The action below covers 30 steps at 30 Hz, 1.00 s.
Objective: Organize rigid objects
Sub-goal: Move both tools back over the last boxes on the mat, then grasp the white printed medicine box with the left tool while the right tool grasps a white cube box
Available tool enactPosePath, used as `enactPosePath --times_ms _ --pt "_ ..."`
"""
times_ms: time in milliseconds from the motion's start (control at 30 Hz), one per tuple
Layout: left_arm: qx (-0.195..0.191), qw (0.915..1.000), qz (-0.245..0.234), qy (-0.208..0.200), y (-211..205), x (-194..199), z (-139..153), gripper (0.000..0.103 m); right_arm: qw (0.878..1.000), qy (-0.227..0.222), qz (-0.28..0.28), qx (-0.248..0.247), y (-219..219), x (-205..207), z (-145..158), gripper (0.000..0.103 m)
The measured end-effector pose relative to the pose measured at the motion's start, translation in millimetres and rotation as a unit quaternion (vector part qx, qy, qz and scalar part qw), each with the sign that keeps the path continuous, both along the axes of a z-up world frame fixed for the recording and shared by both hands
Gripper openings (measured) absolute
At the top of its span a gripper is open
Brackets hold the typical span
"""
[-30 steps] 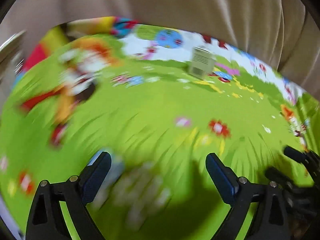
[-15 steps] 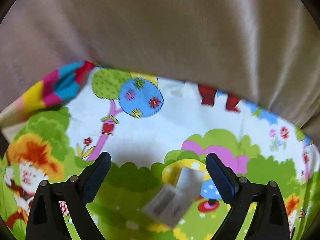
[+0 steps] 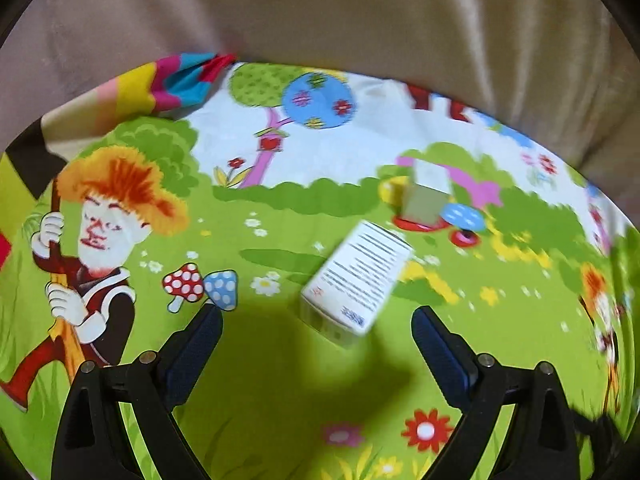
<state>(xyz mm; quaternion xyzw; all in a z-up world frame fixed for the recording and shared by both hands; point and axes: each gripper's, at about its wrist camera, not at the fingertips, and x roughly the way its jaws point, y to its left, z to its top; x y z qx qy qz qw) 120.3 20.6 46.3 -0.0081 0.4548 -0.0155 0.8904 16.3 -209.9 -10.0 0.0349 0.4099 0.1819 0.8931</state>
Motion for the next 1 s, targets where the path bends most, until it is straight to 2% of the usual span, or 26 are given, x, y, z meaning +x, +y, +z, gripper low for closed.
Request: enactPosePath --times_ms 100,200,233,267,300,333,367,400,433,500,567,633,700,767,867,900,933,1000 --pt "0.018 0.9995 -0.025 0.002 -13 9 -4 0.097 1.000 0.000 0.000 -0.004 1 0 0 0.096" --pt "0.035 0.9973 -0.062 0.020 -27 39 -21 0.097 1.000 0.000 0.000 -0.005 1 0 0 0.096" --pt "0.033 0.9965 -0.072 0.026 -28 46 -28 0.093 1.000 0.000 0.000 -0.004 0 1 -1 0.096" --pt "0.026 0.9959 -0.081 0.028 -28 51 -32 0.086 1.000 0.000 0.000 -0.003 0 1 -1 0.096" --pt "0.014 0.9958 -0.085 0.032 -27 50 -36 0.059 1.000 0.000 0.000 -0.001 -1 1 -1 0.096" --pt "0.013 0.9970 -0.075 0.014 -25 44 -33 0.042 1.000 0.000 0.000 -0.001 -1 1 -1 0.096" --pt "-0.002 0.9973 -0.073 0.008 -22 37 -32 0.041 1.000 0.000 0.000 -0.001 -1 1 -1 0.096" --pt "-0.023 0.9971 -0.072 0.000 -17 25 -30 0.041 1.000 0.000 0.000 -0.002 0 1 -1 0.096" --pt "-0.018 0.9976 -0.065 -0.014 -14 14 -29 0.041 1.000 0.000 0.000 -0.004 1 1 -1 0.096" --pt "0.024 0.9975 -0.049 -0.044 -9 -15 -27 0.041 1.000 0.001 0.000 -0.008 2 1 -1 0.097" --pt "0.052 0.9966 -0.029 -0.057 1 -32 -29 0.041 1.000 0.001 0.001 -0.012 2 1 -1 0.097" --pt "0.038 0.9981 -0.002 -0.050 19 -37 -30 0.041 1.000 0.001 0.003 -0.017 4 1 -1 0.098" --pt "0.018 0.9993 0.027 -0.020 37 -28 -38 0.042 0.999 0.002 0.008 -0.033 8 2 -1 0.103" --pt "0.005 0.9991 0.035 -0.022 42 -26 -38 0.043 0.998 0.007 0.020 -0.064 20 9 -2 0.103" --pt "0.021 0.9989 0.037 -0.020 37 -23 -39 0.055 0.992 0.015 0.048 -0.114 41 36 -4 0.103" --pt "0.020 0.9985 0.049 -0.017 41 -22 -40 0.070 0.991 0.018 0.055 -0.121 47 47 -4 0.103" --pt "0.005 0.9979 0.063 -0.013 49 -21 -42 0.077 0.991 0.017 0.058 -0.121 52 64 -4 0.103" --pt "-0.029 0.9968 0.070 -0.023 59 -25 -41 0.078 0.991 0.012 0.048 -0.122 59 95 -5 0.103"
